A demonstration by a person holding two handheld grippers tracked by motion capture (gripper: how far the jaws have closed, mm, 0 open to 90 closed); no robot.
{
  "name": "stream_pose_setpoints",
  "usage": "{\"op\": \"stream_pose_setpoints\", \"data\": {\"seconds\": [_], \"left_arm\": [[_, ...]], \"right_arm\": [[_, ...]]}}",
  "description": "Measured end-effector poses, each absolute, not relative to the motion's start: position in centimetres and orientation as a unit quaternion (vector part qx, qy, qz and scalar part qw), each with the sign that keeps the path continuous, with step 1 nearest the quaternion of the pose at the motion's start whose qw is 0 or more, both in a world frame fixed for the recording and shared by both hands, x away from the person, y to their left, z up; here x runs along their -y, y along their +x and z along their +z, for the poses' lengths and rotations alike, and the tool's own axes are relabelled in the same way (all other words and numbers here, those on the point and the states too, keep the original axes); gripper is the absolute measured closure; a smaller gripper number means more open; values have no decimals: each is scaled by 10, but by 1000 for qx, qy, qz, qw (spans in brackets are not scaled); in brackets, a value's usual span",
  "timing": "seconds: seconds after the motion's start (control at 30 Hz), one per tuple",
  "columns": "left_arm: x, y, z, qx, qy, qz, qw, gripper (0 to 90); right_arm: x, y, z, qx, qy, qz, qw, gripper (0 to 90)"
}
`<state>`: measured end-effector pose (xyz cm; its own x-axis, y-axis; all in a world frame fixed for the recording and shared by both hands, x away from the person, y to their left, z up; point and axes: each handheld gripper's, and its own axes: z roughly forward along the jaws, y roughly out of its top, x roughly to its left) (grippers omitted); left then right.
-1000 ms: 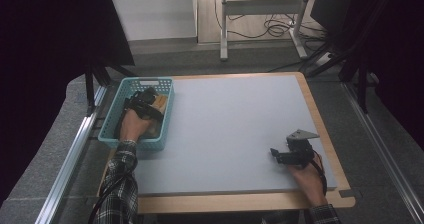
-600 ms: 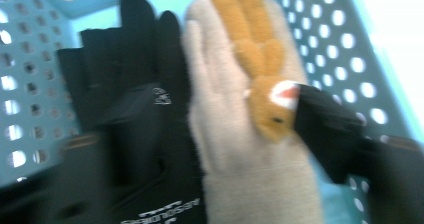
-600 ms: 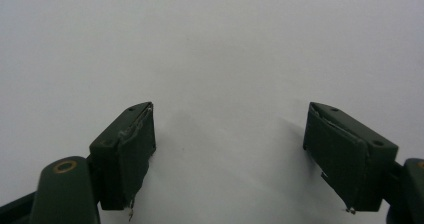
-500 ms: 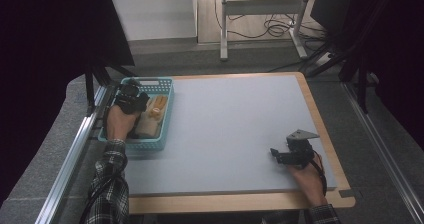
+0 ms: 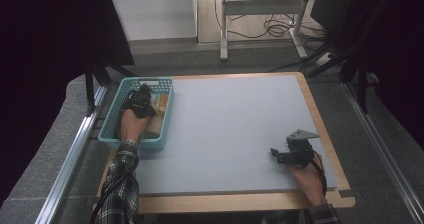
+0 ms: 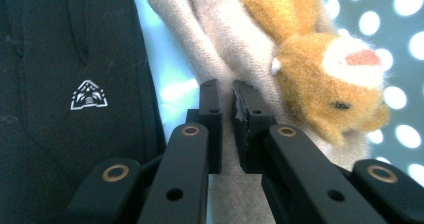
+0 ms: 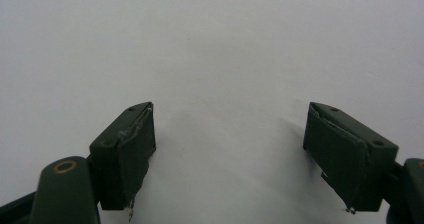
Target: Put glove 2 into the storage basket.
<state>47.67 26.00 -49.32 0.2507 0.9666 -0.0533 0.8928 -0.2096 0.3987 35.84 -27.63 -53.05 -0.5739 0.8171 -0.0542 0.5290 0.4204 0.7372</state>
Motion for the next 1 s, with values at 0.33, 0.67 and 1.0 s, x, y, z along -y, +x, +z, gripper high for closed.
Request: {"op": "stream_pose_setpoints", "data": {"seconds": [0.33,0.67,1.0], "left_arm": [[-284,464,-482,-607,754,156,198,620],[-298,449,-463,-600,739,178,251,282],[-301,437,-458,-586,736,169,293,111]], "right_arm": [[276,358,-530,-817,412,346,208,204],[276,358,-531,-817,412,346,208,203],[276,358,-531,-817,412,346,209,204]]}}
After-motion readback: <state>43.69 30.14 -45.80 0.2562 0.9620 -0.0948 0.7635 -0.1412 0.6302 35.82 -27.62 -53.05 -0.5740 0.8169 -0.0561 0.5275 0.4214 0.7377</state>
